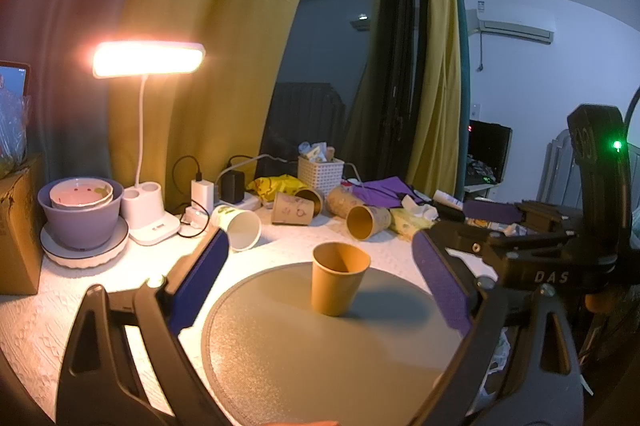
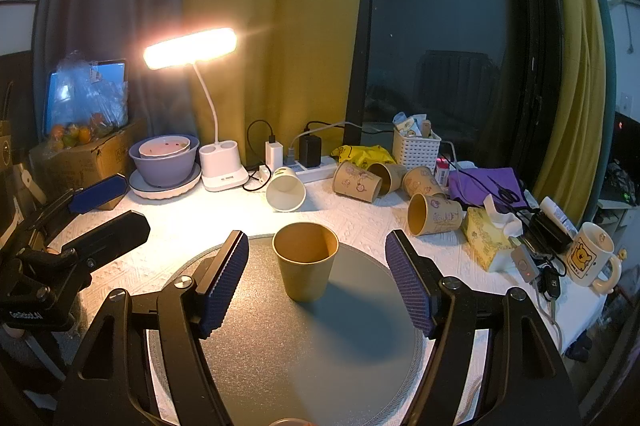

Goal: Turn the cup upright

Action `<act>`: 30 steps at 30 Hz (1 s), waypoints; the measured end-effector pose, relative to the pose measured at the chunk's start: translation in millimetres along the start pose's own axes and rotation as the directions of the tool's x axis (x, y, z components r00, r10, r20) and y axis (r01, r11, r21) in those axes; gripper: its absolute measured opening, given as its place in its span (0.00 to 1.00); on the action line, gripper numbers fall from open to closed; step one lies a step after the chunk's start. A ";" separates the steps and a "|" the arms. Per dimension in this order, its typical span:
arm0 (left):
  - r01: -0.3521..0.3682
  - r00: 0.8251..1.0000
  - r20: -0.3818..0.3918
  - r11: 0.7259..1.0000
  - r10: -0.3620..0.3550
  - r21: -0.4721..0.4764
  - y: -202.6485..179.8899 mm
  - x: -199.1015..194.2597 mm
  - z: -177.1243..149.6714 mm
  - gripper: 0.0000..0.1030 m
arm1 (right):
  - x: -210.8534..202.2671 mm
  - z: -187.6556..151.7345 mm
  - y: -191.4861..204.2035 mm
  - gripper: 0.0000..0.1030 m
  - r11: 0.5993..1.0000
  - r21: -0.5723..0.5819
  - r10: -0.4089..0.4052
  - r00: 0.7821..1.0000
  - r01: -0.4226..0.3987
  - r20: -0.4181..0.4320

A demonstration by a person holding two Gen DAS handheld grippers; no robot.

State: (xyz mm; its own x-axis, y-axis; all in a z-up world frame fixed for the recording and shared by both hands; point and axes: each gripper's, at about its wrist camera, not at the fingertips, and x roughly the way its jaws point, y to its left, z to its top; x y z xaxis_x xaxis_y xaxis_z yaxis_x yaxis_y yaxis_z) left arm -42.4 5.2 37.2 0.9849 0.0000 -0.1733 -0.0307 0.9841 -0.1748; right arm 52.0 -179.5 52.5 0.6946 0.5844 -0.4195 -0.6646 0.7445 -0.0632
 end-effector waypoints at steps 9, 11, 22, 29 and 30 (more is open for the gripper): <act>0.001 1.000 -0.002 1.000 -0.001 0.000 -0.2 0.1 0.2 0.91 | 0.4 -0.4 -0.6 0.72 1.000 0.000 0.001 1.000 -0.001 -0.001; 0.000 1.000 -0.001 1.000 0.000 0.000 -0.2 0.4 0.4 0.91 | 0.5 -0.3 -0.9 0.72 1.000 0.000 0.001 1.000 -0.001 -0.001; 0.000 1.000 -0.002 1.000 0.000 0.000 -0.2 0.5 0.7 0.91 | 1.3 -0.6 -0.3 0.72 1.000 0.001 0.002 1.000 -0.002 -0.003; 0.003 1.000 -0.001 1.000 -0.003 0.003 -1.2 0.7 -1.0 0.91 | 1.4 -0.4 -1.0 0.72 1.000 0.001 0.003 1.000 -0.003 -0.004; 0.003 1.000 -0.001 1.000 -0.003 0.004 -1.4 0.5 -1.4 0.91 | 1.4 -0.4 -0.7 0.72 1.000 0.001 0.003 1.000 -0.003 -0.004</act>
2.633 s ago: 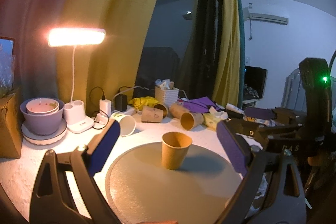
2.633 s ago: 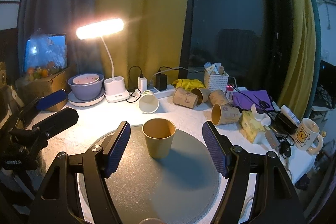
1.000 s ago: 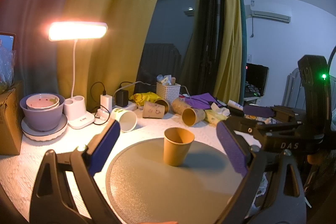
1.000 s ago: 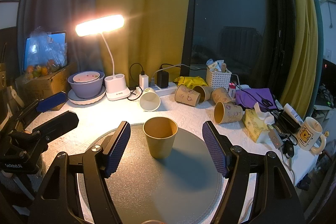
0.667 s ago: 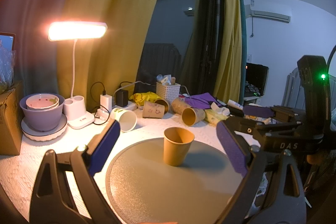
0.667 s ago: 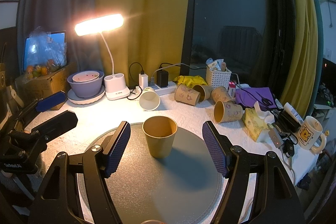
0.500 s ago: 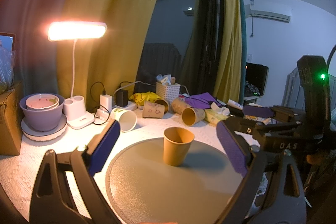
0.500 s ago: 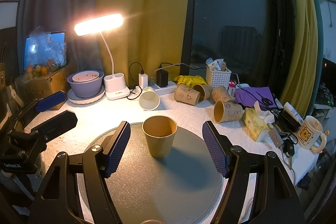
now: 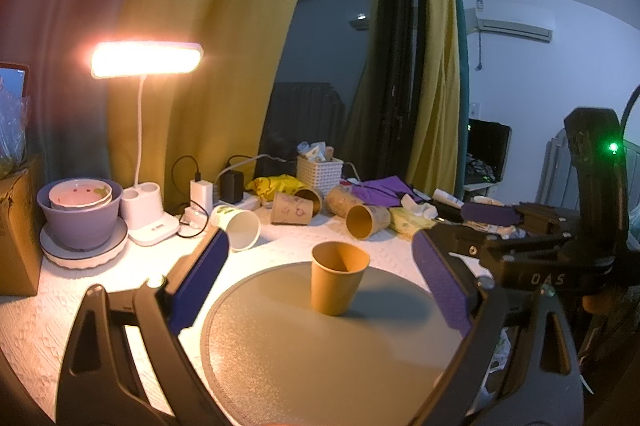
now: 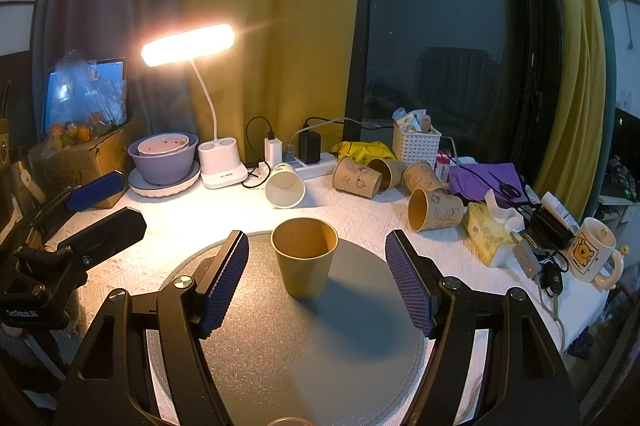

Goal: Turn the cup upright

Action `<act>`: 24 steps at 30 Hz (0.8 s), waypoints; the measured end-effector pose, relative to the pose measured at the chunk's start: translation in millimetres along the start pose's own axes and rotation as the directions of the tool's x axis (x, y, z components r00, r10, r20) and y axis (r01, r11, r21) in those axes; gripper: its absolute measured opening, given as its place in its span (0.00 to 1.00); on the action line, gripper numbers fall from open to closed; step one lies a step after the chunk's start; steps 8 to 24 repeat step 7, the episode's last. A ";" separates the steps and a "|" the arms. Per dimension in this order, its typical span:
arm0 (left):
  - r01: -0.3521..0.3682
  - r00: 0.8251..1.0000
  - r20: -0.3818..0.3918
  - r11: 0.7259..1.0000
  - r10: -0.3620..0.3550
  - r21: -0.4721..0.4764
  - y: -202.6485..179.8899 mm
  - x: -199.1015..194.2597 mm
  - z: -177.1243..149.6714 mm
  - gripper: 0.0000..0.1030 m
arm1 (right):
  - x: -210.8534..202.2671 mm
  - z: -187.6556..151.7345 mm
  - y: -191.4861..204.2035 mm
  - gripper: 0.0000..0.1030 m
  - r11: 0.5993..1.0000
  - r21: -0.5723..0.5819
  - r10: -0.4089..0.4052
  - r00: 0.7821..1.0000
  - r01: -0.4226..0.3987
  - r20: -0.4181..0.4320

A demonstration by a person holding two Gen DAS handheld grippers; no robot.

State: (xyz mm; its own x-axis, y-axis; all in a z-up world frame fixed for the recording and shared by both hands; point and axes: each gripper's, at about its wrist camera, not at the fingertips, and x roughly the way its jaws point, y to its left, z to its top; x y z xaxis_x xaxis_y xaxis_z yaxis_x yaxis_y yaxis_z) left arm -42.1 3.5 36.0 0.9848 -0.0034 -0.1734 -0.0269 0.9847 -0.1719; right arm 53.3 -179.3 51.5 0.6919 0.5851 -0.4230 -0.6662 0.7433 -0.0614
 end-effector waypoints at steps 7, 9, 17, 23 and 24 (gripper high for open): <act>-0.005 1.000 -0.003 1.000 0.005 -0.003 -0.1 0.9 -1.9 0.91 | 0.2 -0.6 0.0 0.72 1.000 0.001 0.001 1.000 -0.001 0.000; -0.005 1.000 -0.003 1.000 0.005 -0.003 -0.1 0.9 -1.9 0.91 | 0.2 -0.6 0.0 0.72 1.000 0.001 0.001 1.000 -0.001 0.000; -0.005 1.000 -0.003 1.000 0.005 -0.003 -0.1 0.9 -1.9 0.91 | 0.2 -0.6 0.0 0.72 1.000 0.001 0.001 1.000 -0.001 0.000; -0.005 1.000 -0.003 1.000 0.005 -0.003 -0.1 0.9 -1.9 0.91 | 0.2 -0.6 0.0 0.72 1.000 0.001 0.001 1.000 -0.001 0.000; -0.005 1.000 -0.003 1.000 0.005 -0.003 -0.1 0.9 -1.9 0.91 | 0.2 -0.6 0.0 0.72 1.000 0.001 0.001 1.000 -0.001 0.000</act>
